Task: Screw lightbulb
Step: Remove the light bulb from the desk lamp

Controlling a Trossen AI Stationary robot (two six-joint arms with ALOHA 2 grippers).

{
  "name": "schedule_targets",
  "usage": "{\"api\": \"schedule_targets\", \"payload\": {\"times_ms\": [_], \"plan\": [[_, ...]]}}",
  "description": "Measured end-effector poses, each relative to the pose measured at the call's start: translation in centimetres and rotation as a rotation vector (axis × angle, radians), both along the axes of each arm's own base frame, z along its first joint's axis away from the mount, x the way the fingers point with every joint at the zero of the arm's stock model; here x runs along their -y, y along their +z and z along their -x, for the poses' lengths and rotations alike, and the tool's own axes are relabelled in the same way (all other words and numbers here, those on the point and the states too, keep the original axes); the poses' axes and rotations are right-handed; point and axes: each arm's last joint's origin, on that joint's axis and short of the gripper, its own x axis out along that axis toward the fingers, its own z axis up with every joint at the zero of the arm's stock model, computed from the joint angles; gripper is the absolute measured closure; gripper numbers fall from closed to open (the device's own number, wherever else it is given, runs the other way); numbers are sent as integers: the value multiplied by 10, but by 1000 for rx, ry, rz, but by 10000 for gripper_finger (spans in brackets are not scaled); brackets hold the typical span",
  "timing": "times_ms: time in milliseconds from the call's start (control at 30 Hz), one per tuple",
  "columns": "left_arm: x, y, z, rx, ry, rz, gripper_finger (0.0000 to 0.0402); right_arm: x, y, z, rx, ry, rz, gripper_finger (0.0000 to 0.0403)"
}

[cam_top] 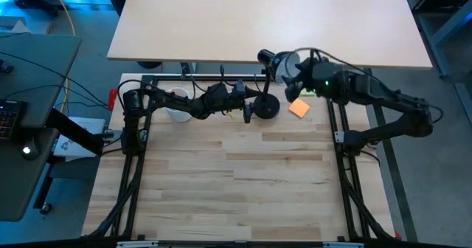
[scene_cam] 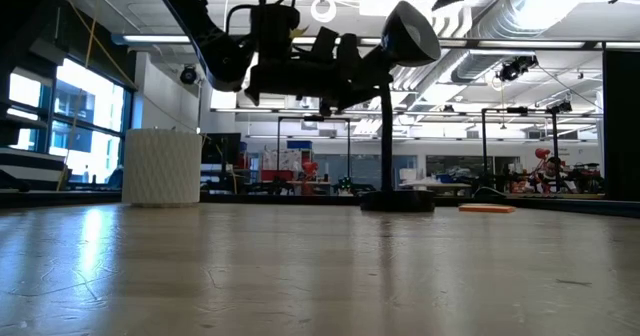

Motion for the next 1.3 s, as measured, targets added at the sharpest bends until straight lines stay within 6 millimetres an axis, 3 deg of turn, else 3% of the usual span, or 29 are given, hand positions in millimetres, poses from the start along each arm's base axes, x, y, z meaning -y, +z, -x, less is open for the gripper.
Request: {"api": "schedule_targets", "payload": {"times_ms": [67, 267, 467, 767, 1067, 1300], "plan": [[0, 1, 0, 12, 0, -3, 173, 11, 0, 3, 86, -45, -102, 96], [0, 1, 0, 13, 0, -4, 173, 43, -12, -4, 125, -48, -262, 96], [1, 0, 0, 3, -2, -1, 173, 66, -21, -11, 140, -109, -288, 96], [3, 0, -1, -3, -13, 1, 173, 73, -19, -12, 184, -74, -305, 96], [3, 1, -1, 9, -12, -4, 173, 79, -29, -23, 47, -2, -231, 97], [2, 1, -1, 6, -11, -3, 173, 80, -28, -23, -5, 21, -145, 135]]}}
